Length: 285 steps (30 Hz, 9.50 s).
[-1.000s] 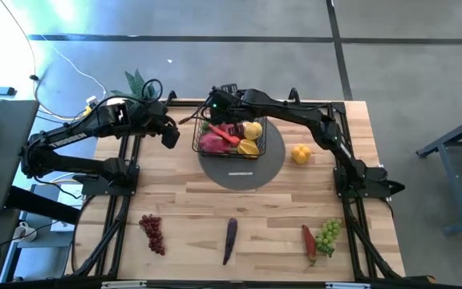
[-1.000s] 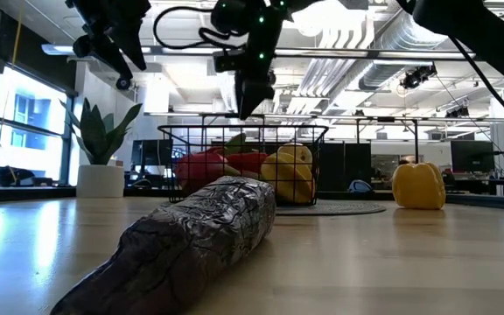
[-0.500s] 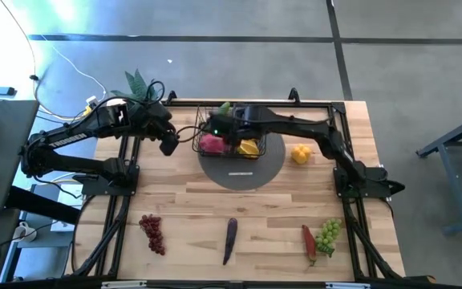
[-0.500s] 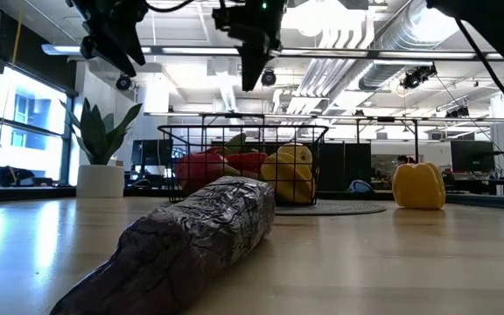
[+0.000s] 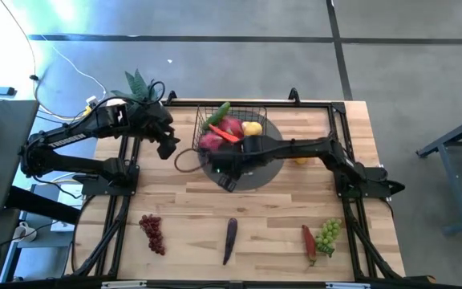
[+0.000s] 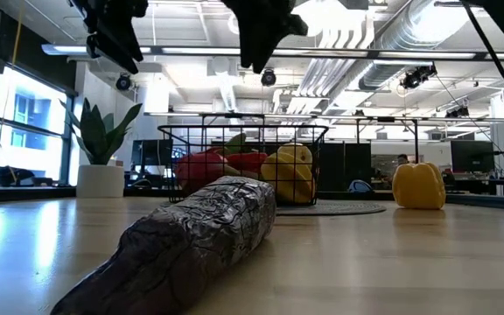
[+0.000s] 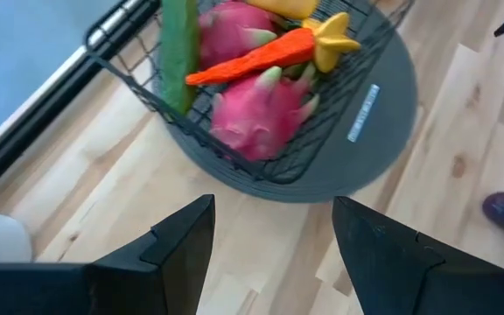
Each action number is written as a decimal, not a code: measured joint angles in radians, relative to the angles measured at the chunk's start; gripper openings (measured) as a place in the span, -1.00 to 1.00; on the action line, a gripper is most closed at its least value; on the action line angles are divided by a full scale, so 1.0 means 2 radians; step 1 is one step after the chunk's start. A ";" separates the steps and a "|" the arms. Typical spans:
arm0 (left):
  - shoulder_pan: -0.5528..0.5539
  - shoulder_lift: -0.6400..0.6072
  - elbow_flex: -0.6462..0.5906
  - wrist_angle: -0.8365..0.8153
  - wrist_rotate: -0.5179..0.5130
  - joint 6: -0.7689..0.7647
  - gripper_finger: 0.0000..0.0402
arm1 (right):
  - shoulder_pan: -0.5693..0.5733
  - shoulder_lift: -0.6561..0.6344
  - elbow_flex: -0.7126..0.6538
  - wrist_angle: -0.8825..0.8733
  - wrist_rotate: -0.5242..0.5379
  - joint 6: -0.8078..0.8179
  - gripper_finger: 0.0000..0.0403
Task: Build produce basket
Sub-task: Put the red grapes into the black wire basket, then put the green grapes into the black wire basket
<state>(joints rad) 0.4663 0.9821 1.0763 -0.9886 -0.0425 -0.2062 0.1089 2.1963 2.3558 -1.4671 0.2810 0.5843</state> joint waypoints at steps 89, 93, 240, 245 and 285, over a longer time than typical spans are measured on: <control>-0.550 0.109 0.000 -0.006 0.010 -0.082 0.11 | -0.048 -0.103 -0.005 -0.052 0.000 0.062 -0.39; -0.552 0.118 0.000 -0.015 0.042 -0.047 0.11 | -0.047 -0.103 -0.005 -0.052 0.011 0.071 -0.39; 0.089 0.248 -0.024 0.309 0.052 -0.199 -0.98 | 0.012 -0.103 -0.007 -0.052 0.066 -0.024 -0.39; 0.094 0.264 -0.024 0.310 0.055 -0.235 -0.92 | 0.002 -0.103 -0.007 -0.052 0.065 -0.049 -0.39; 0.129 0.255 0.094 0.234 0.095 -0.082 -0.24 | 0.006 -0.103 -0.007 -0.052 0.033 -0.012 -0.39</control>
<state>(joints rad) 0.7250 1.4916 1.2639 -0.5206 0.1482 -0.3708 0.1215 1.9907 2.3409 -1.5711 0.3465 0.5610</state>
